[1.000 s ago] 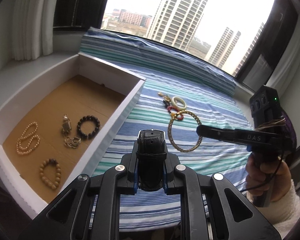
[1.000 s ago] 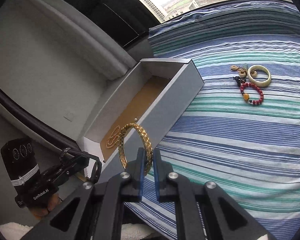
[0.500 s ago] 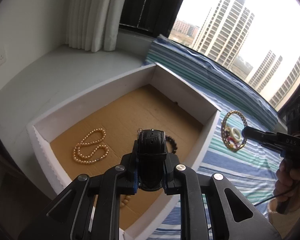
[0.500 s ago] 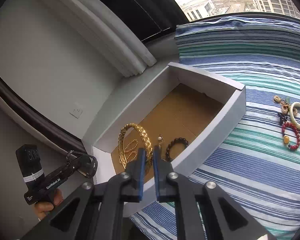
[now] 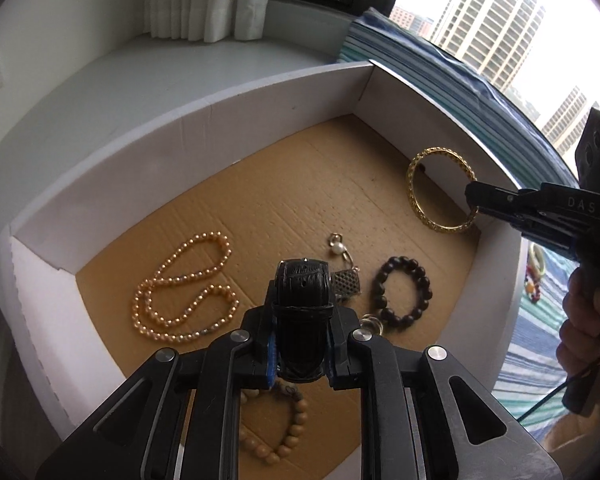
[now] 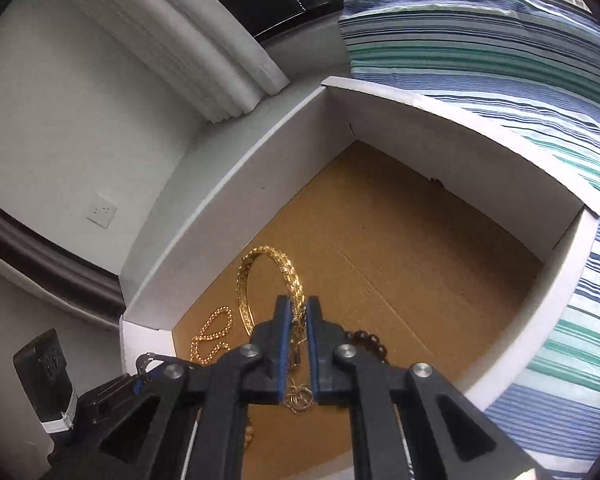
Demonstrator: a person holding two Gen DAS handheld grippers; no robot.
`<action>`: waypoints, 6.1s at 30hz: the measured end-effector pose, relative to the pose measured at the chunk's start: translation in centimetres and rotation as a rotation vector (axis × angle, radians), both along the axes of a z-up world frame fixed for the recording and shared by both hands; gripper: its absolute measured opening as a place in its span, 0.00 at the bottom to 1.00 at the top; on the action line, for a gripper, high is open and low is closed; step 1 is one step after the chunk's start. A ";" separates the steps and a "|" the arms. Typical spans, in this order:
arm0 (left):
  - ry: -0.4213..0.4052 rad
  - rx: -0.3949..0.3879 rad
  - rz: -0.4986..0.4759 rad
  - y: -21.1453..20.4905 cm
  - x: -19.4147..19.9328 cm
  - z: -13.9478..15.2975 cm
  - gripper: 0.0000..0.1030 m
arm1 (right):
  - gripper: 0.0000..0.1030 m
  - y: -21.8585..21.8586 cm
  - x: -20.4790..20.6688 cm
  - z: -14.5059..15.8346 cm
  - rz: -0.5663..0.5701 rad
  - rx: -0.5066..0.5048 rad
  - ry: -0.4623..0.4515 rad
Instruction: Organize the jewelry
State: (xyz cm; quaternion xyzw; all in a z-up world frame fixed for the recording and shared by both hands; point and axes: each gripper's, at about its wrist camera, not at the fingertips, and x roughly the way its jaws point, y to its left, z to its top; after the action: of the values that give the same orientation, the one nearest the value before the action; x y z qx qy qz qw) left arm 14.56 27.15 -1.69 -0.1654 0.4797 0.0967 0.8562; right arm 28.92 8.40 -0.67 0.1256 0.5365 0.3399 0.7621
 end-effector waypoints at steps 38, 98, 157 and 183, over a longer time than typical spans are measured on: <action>-0.115 0.036 -0.504 -27.4 -7.2 1.6 0.91 | 0.69 -27.9 -24.2 0.3 -0.397 -0.576 -0.359; 0.076 -0.168 -0.448 -35.2 21.9 -7.8 0.30 | 0.69 -35.4 -28.0 -3.4 -0.533 -0.483 -0.178; -0.061 -0.262 -0.443 -21.4 -3.0 1.1 0.06 | 0.10 -30.4 1.0 -1.5 -0.269 -0.265 -0.096; -0.263 -0.156 -0.336 -12.2 -8.1 14.8 0.06 | 0.10 -19.2 -11.9 10.1 0.083 -0.045 -0.288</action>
State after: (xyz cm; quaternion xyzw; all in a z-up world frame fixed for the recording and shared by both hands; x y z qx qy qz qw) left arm 6.42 14.91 13.09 -0.1598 0.3907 -0.1072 0.9002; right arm 17.05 -10.82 9.48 0.0361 0.4339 0.3737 0.8190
